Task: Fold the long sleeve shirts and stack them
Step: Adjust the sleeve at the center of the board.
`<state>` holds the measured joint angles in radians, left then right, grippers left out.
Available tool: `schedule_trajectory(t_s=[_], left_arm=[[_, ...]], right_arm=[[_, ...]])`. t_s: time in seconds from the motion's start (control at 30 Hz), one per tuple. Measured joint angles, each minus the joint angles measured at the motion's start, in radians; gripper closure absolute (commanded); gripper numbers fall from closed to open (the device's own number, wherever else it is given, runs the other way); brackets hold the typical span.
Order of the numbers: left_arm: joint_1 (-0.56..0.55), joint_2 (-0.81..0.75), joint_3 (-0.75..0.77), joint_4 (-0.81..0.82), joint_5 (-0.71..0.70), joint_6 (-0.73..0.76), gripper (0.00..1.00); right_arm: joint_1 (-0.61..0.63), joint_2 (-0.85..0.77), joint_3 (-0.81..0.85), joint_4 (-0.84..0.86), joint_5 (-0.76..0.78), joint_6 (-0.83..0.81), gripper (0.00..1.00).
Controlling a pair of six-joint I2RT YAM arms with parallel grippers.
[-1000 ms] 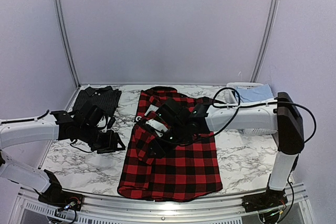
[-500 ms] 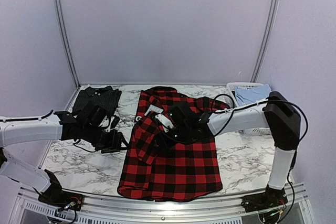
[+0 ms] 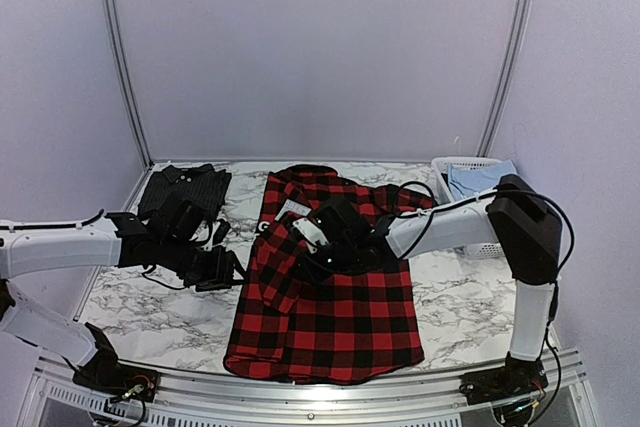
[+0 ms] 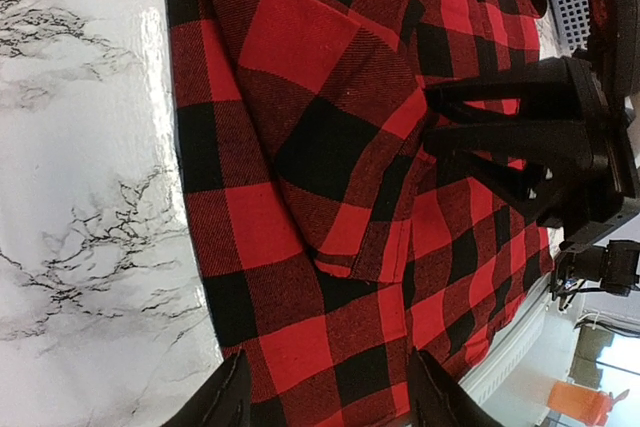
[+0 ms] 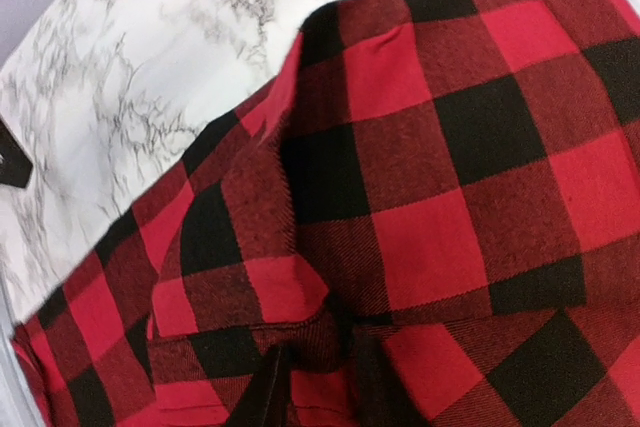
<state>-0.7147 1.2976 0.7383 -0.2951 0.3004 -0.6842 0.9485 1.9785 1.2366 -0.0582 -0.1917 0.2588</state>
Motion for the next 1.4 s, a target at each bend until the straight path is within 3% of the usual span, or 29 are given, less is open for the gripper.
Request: schedule_trajectory(t_s=[0.07,0.27,0.4,0.43,0.63,0.87,1.13,1.3,1.4], left_arm=[[0.0,0.0,0.0,0.0,0.004,0.0,0.48],[0.004,-0.009,-0.01,0.004,-0.011,0.0,0.54],[0.024,-0.04,-0.032,-0.003,-0.045,-0.005,0.53],[0.033,-0.054,-0.042,-0.004,-0.056,-0.008,0.49],[0.09,-0.155,-0.111,-0.062,-0.134,-0.036,0.33],[0.1,-0.181,-0.114,-0.074,-0.153,-0.042,0.29],[0.101,-0.192,-0.109,-0.076,-0.161,-0.031,0.29],[0.1,-0.201,-0.085,-0.077,-0.141,-0.018,0.38],[0.085,-0.202,-0.079,-0.075,-0.126,-0.006,0.4]], right_arm=[[0.003,0.0,0.014,-0.015,-0.005,-0.005,1.0],[0.052,0.013,0.146,-0.124,-0.034,-0.012,1.0],[0.124,0.058,0.309,-0.174,-0.109,0.01,1.0],[0.139,0.077,0.347,-0.174,-0.132,0.019,0.98],[0.183,0.197,0.488,-0.192,-0.2,0.057,0.6],[0.157,0.207,0.486,-0.223,-0.192,0.059,0.41],[0.079,0.179,0.431,-0.204,-0.189,0.089,0.51],[0.068,0.159,0.373,-0.217,-0.06,0.094,0.68],[0.069,0.147,0.333,-0.232,0.026,0.1,0.71]])
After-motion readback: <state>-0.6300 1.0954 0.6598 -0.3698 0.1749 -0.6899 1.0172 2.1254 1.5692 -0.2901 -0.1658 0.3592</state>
